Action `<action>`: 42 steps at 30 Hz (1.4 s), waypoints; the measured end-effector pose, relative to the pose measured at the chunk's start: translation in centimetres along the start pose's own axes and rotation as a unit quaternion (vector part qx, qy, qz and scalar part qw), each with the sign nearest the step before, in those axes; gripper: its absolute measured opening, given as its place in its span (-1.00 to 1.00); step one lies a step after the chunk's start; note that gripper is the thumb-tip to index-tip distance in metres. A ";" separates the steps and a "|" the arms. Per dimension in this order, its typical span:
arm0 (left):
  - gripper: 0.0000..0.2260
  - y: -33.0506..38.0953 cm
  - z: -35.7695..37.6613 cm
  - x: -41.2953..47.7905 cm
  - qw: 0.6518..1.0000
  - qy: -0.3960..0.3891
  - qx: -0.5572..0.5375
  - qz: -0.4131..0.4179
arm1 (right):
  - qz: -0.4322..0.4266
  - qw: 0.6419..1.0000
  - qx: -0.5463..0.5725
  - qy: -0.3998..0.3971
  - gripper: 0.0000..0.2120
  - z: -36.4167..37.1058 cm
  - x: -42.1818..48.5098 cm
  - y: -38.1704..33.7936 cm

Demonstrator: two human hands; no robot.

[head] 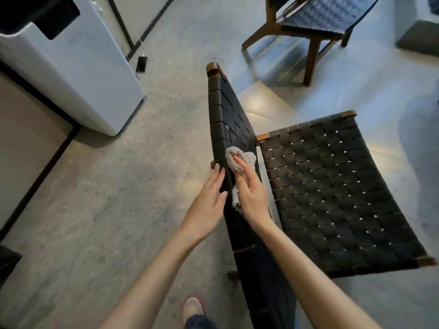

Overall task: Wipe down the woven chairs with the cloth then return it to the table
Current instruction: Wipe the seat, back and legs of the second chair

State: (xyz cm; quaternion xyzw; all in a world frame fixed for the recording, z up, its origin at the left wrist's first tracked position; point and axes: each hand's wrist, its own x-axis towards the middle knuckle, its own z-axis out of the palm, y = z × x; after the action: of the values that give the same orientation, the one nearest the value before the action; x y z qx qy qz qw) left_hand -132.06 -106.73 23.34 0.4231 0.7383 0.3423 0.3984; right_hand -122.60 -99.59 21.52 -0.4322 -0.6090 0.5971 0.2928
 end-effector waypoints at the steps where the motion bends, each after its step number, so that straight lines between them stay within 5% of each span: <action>1: -0.52 -0.2 -0.1 -1.4 1.000 -0.013 0.004 0.004 | -0.005 1.000 -0.008 0.003 -0.63 0.0 -1.4 -0.5; 6: -0.53 -0.5 0.2 -8.0 0.998 -0.069 0.006 0.013 | -0.034 0.994 -0.108 -0.001 -0.59 -0.4 -9.6 -1.5; 17: -0.54 0.8 4.0 -15.4 0.995 -0.090 -0.025 -0.036 | 0.068 0.988 -0.132 0.034 -0.57 -5.1 -23.1 -0.3; 29: -0.55 0.5 7.7 -12.8 0.990 0.072 -0.083 -0.090 | 0.030 0.997 -0.063 -0.038 -0.62 -6.1 -18.7 3.4; 42: -0.61 2.7 16.0 -16.8 0.920 0.297 -0.172 -0.188 | 0.001 0.956 -0.095 -0.277 -0.50 -8.3 -14.8 4.2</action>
State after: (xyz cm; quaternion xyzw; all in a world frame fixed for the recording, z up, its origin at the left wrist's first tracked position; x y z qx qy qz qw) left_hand -111.55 -118.04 23.47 0.0810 0.8184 0.4928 0.2844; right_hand -107.87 -108.94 20.68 -0.2766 -0.7197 0.6330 0.0697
